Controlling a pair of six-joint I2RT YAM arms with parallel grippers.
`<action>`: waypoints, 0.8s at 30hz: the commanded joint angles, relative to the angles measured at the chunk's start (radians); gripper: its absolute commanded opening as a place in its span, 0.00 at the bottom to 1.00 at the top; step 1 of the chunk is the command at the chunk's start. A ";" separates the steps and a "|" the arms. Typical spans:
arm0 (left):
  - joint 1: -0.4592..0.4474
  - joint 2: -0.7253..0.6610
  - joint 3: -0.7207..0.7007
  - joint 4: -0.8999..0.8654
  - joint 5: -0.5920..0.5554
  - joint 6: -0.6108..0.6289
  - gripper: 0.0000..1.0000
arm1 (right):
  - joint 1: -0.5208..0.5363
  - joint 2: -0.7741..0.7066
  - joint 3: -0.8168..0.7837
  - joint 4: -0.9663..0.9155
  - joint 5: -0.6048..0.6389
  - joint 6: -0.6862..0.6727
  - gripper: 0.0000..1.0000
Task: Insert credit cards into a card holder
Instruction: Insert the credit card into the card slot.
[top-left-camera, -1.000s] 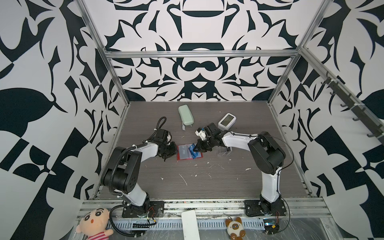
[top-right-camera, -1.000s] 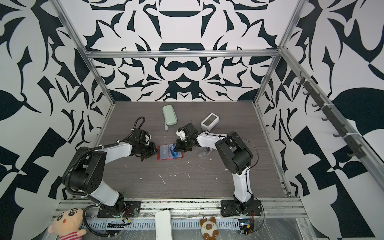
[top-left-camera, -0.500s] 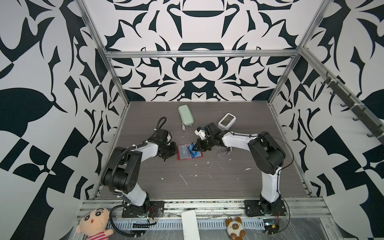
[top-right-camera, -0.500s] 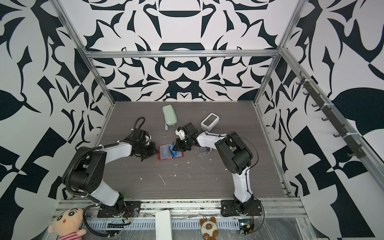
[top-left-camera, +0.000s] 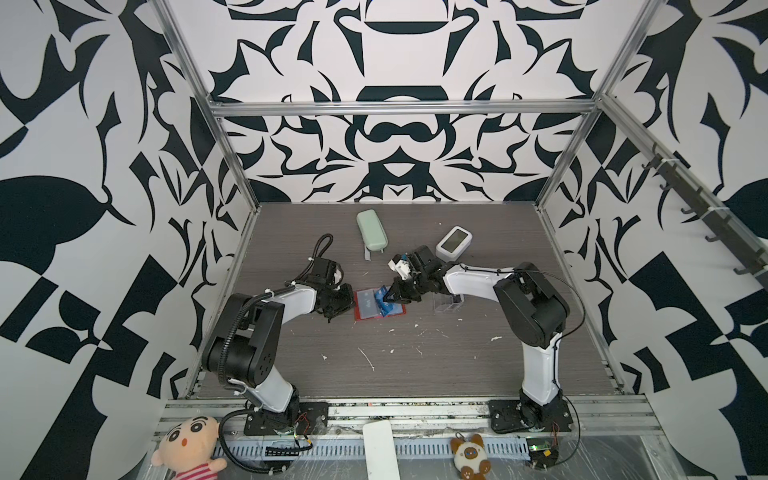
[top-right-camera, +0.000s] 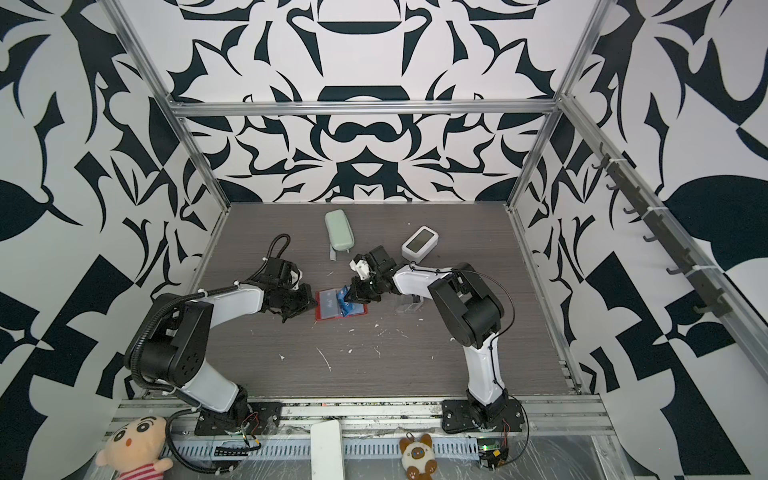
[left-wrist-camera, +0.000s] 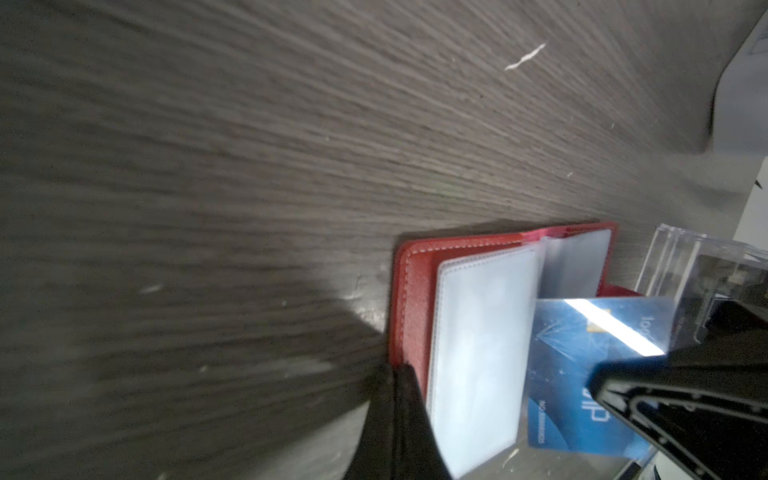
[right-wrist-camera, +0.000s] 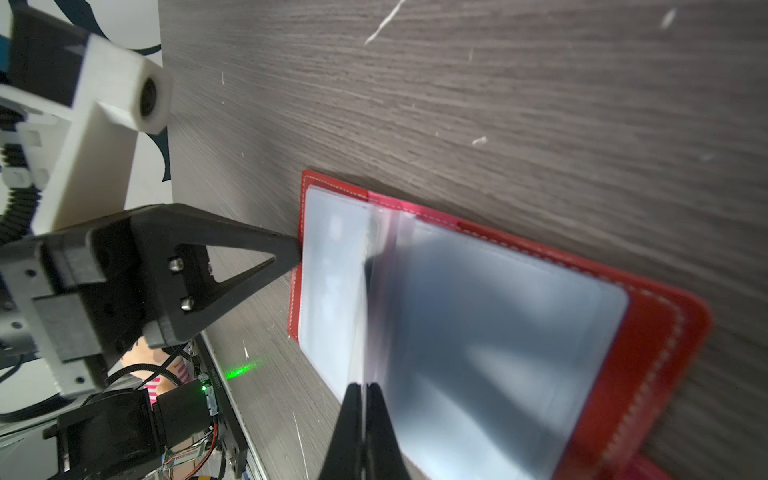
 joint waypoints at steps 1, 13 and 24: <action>-0.001 0.021 0.008 -0.056 0.003 0.015 0.00 | 0.005 0.007 0.009 0.035 -0.030 0.019 0.00; -0.001 0.012 0.002 -0.059 0.013 0.018 0.00 | 0.005 0.041 -0.014 0.183 -0.060 0.098 0.00; 0.000 0.012 -0.001 -0.061 0.013 0.015 0.00 | 0.004 0.050 -0.059 0.266 -0.033 0.134 0.00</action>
